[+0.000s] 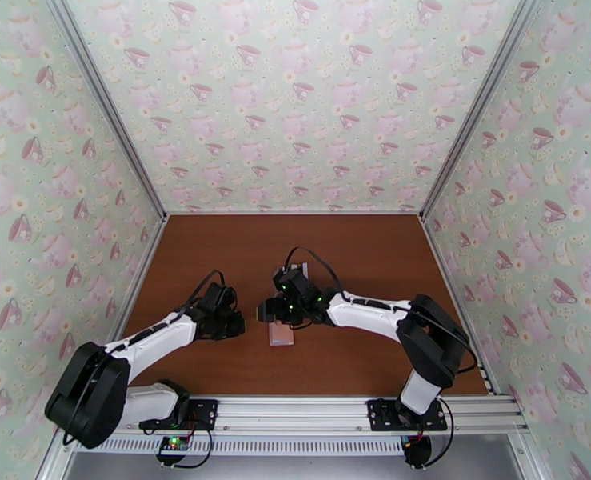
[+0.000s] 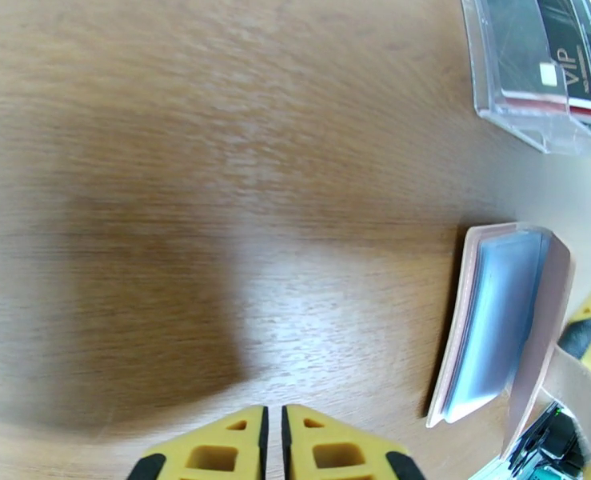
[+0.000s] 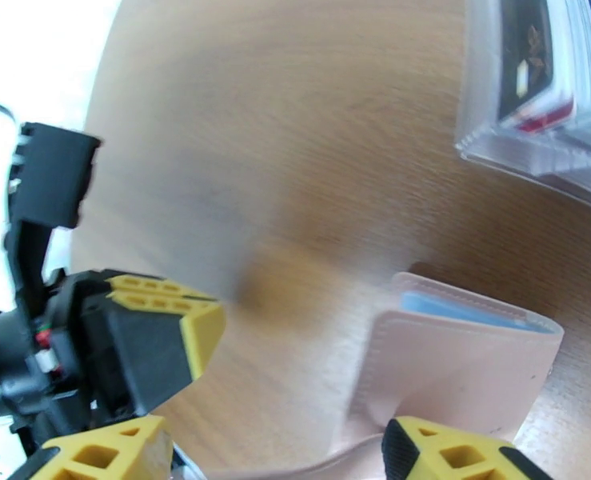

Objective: Put the credit cards into the card holder

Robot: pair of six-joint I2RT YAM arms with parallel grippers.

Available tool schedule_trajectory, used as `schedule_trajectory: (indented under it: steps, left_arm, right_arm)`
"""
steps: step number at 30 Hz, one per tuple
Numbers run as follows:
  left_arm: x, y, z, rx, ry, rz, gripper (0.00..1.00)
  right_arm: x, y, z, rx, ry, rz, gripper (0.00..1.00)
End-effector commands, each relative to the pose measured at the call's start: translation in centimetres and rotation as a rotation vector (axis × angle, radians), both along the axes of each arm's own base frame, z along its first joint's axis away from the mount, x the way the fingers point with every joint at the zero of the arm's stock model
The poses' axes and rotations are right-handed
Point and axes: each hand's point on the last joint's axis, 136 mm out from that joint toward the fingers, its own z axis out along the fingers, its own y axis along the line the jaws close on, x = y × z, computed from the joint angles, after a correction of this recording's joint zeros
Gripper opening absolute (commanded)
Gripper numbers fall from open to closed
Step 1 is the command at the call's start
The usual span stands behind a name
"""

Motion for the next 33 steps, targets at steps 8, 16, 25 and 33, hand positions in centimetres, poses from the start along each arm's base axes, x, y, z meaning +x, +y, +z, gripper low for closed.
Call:
schedule_trajectory:
  steps: [8, 16, 25, 33]
  left_arm:
    - [-0.2, 0.1, 0.8, -0.034, -0.012, -0.003, 0.16]
    - [0.0, -0.7, 1.9, -0.094, -0.042, -0.009, 0.16]
    - [0.5, -2.3, 3.2, -0.193, -0.088, -0.035, 0.16]
    - [0.6, -4.5, 3.6, -0.266, -0.095, -0.073, 0.17]
  right_arm:
    - [-0.8, 1.4, 2.7, 0.111, 0.002, 0.028, 0.67]
    - [-1.3, 1.0, -1.2, 0.080, 0.059, 0.013, 0.28]
    - [-1.7, -0.7, -3.6, 0.034, 0.073, -0.037, 0.18]
    - [-1.7, -1.7, -7.4, -0.058, 0.112, -0.072, 0.17]
